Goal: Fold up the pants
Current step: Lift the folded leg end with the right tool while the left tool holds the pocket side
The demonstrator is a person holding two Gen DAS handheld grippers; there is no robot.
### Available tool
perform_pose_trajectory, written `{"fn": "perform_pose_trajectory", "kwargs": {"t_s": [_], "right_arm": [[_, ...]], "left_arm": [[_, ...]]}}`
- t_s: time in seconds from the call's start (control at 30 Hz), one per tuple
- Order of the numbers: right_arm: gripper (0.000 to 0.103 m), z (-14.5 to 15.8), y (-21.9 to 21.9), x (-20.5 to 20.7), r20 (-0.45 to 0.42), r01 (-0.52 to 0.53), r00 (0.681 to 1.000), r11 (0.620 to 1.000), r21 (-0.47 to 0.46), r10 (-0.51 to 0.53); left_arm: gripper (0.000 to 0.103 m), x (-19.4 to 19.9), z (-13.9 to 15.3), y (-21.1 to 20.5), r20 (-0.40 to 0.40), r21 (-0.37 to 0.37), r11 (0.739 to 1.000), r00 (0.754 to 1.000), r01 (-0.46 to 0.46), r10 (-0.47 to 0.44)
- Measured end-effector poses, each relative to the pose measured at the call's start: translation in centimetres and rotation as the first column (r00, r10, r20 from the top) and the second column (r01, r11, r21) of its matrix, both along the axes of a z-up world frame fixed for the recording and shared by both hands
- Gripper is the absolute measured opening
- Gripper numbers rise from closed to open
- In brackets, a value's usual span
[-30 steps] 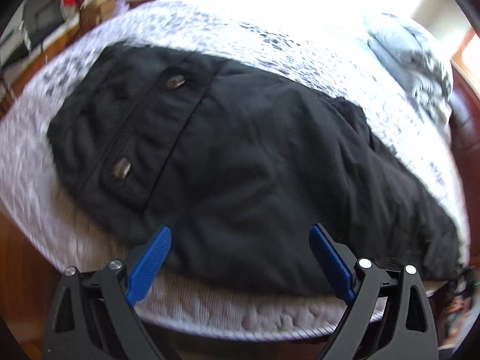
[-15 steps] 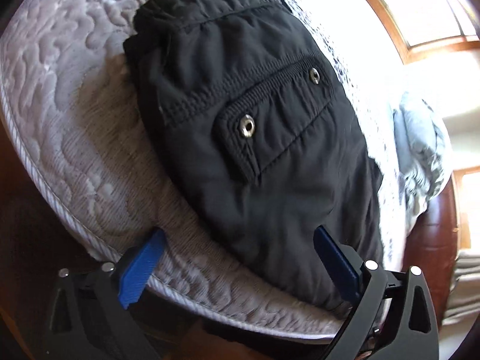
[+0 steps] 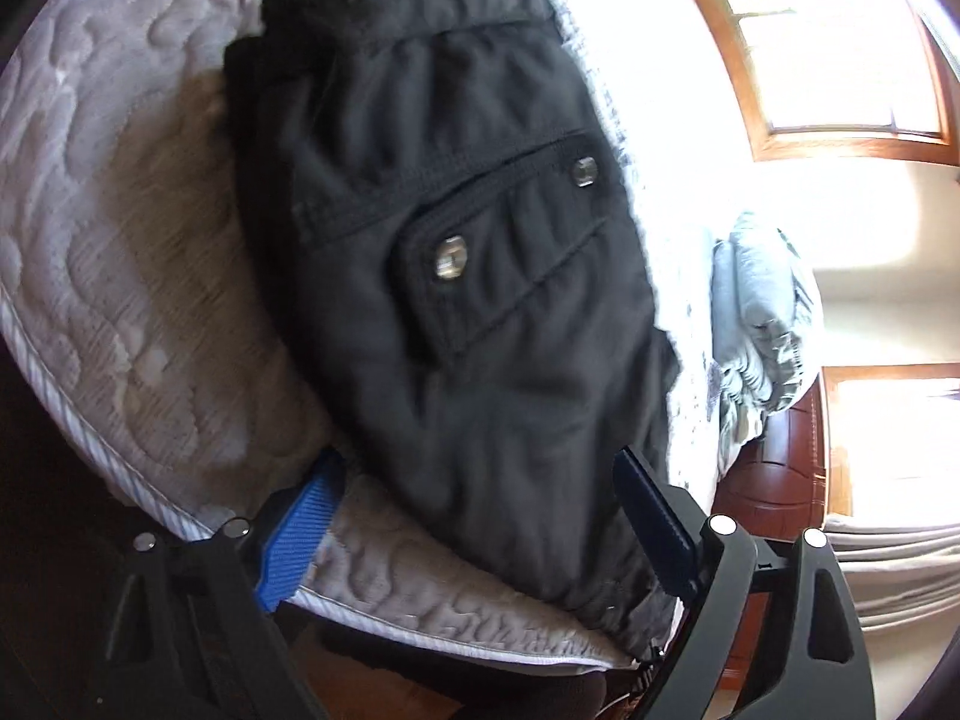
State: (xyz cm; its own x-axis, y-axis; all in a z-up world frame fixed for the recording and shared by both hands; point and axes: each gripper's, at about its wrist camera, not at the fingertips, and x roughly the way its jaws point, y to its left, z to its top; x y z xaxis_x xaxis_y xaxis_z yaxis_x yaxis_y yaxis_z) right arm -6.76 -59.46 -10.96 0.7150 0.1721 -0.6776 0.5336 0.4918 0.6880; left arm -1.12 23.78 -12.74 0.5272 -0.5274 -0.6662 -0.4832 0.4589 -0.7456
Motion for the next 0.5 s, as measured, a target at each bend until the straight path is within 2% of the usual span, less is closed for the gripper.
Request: {"fn": "perform_pose_trajectory", "kwargs": {"t_s": [0.13,0.17,0.2,0.27,0.3,0.33,0.37,0.43,0.5], "right_arm": [[0.009,-0.1,-0.1,0.0,0.003,0.000,1.000,1.000,0.007,0.000],[0.009,-0.2,-0.2,0.0,0.005,0.003,1.000,1.000,0.014,-0.003],[0.009,-0.3,-0.3,0.0,0.006,0.003,1.000,1.000,0.016,-0.003],[0.009,-0.5,-0.4,0.0,0.006,0.003,1.000,1.000,0.018,-0.003],[0.009,-0.5,-0.4,0.0,0.005,0.002,1.000,1.000,0.018,-0.002],[0.009,-0.5,-0.4,0.0,0.003,0.001,1.000,1.000,0.015,-0.001],[0.009,-0.5,-0.4,0.1,0.001,-0.001,1.000,1.000,0.013,0.001],[0.009,-0.3,-0.4,0.1,0.000,-0.003,1.000,1.000,0.009,0.003],[0.009,-0.2,-0.3,0.2,-0.002,-0.003,1.000,1.000,0.007,0.003]], "left_arm": [[0.090,0.8,-1.0,0.4,0.026,-0.068,0.997,0.999,-0.036,0.038],[0.088,1.1,-0.7,0.3,0.058,-0.086,0.995,0.997,-0.040,0.045],[0.083,1.7,-0.3,0.0,0.095,-0.075,0.997,0.995,-0.023,0.030],[0.061,2.4,0.0,-0.3,0.117,-0.040,0.999,0.993,-0.016,0.020],[0.041,3.1,0.1,-0.5,0.129,-0.014,1.000,0.992,-0.011,0.012],[0.029,3.5,0.0,-0.7,0.126,0.013,1.000,0.992,-0.003,0.001],[0.029,3.7,0.0,-0.9,0.124,0.028,1.000,0.992,0.001,-0.005],[0.020,4.2,-0.3,-1.0,0.119,0.049,0.999,0.993,0.008,-0.014],[0.018,4.5,-0.5,-1.1,0.109,0.037,0.999,0.994,0.000,-0.004]]}}
